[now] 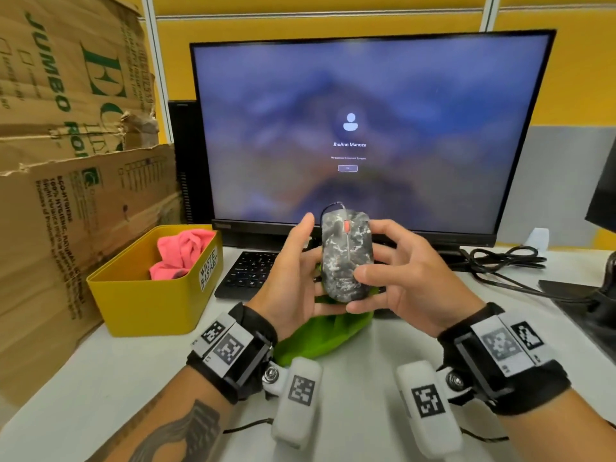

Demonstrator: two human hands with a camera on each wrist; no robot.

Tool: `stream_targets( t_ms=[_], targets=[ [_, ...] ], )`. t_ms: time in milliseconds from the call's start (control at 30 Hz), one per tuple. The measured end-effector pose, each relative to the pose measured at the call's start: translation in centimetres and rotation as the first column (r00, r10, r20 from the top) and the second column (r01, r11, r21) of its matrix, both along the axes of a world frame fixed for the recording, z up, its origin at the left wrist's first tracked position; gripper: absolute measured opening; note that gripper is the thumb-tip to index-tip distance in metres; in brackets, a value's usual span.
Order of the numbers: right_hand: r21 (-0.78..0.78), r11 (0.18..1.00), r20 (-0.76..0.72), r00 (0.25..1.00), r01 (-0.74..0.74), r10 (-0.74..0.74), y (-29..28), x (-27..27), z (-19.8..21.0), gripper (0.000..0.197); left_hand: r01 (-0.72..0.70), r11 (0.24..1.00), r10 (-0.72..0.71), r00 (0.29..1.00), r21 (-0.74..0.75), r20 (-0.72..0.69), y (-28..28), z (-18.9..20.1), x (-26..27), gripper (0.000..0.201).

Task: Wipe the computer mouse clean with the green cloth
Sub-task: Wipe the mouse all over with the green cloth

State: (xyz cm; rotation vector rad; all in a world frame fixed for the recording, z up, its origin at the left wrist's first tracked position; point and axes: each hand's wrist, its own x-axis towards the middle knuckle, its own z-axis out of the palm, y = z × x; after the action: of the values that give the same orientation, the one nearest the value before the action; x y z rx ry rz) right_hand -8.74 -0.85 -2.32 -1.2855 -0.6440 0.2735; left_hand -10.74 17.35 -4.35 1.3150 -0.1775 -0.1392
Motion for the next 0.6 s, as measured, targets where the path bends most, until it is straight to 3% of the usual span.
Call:
stream_targets(
  t_ms=[133,200,367,600],
  targets=[
    [-0.078,0.996,0.005,0.999,0.035,-0.034,0.6,0.1,-0.7,0.058,-0.026,0.998,0.021,0.996,0.064,0.087,-0.6,-0.3,-0.3,0.051],
    [-0.123,0.989,0.020,0.997,0.082,-0.080,0.8,0.1,-0.9,0.057,-0.063,0.994,0.055,0.994,0.094,0.090,-0.7,-0.5,-0.2,0.046],
    [-0.251,0.945,0.171,0.971,0.209,-0.169,0.3,0.3,-0.6,0.057,-0.085,0.992,0.079,0.994,0.088,0.073,-0.3,-0.4,-0.2,0.027],
    [-0.213,0.901,0.218,0.917,0.379,-0.334,-2.2,1.8,-0.3,0.021,-0.091,0.994,0.088,0.994,0.067,0.058,0.3,0.5,-0.7,0.056]
  ],
)
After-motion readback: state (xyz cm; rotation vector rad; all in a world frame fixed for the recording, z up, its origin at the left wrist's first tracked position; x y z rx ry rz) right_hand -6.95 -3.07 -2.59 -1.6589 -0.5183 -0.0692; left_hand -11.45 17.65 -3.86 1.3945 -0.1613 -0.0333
